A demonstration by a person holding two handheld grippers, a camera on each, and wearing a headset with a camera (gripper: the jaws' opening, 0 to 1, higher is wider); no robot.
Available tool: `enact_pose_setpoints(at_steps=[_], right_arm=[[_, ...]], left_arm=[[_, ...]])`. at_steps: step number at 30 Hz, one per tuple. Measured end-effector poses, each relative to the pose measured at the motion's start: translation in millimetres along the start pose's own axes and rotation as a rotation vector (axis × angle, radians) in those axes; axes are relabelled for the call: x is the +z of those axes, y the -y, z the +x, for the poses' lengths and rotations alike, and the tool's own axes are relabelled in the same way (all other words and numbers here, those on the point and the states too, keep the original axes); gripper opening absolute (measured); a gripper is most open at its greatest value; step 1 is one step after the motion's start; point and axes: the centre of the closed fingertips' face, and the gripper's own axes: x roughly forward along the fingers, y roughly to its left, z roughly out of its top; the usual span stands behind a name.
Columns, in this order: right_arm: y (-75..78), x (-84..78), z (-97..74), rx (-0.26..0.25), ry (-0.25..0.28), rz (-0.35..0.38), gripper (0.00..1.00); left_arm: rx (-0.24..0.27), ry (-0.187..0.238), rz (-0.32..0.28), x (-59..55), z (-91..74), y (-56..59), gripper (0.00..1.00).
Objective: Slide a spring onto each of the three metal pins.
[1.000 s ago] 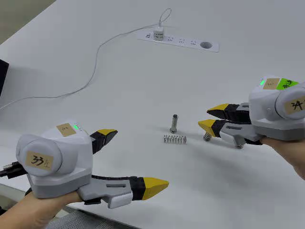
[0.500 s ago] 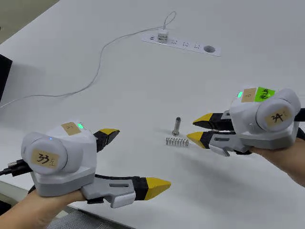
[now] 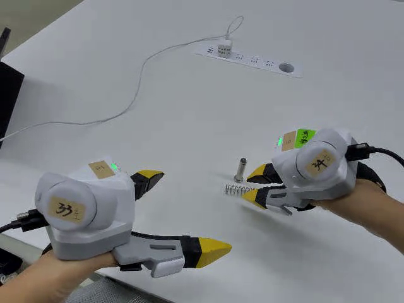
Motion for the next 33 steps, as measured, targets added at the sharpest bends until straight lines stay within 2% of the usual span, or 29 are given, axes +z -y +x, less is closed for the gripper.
enact_pose_setpoints(at_steps=[13, 20, 21, 27, 33], right_arm=[[0.0, -12.2, 10.6, 0.017, -0.062, 0.005, 0.15], [-5.1, -18.4, 13.0, 0.042, -0.089, 0.026, 0.12], [-5.4, -16.4, 13.6, 0.043, -0.075, 0.034, 0.12], [-5.0, -18.0, 12.8, 0.051, -0.068, 0.08, 0.11], [-5.7, -17.0, 11.8, 0.041, -0.073, 0.086, 0.11]], left_arm=[[-0.002, -0.001, -0.002, -0.7, 0.6, -0.5, 1.0], [0.0, -0.001, -0.009, -1.1, 0.2, -0.7, 1.0], [0.0, -0.002, -0.008, -1.2, 0.2, -0.6, 1.0], [0.001, -0.002, -0.008, -1.1, 0.1, -0.3, 1.0], [0.005, -0.009, -0.015, -2.6, 0.2, -1.7, 1.0]])
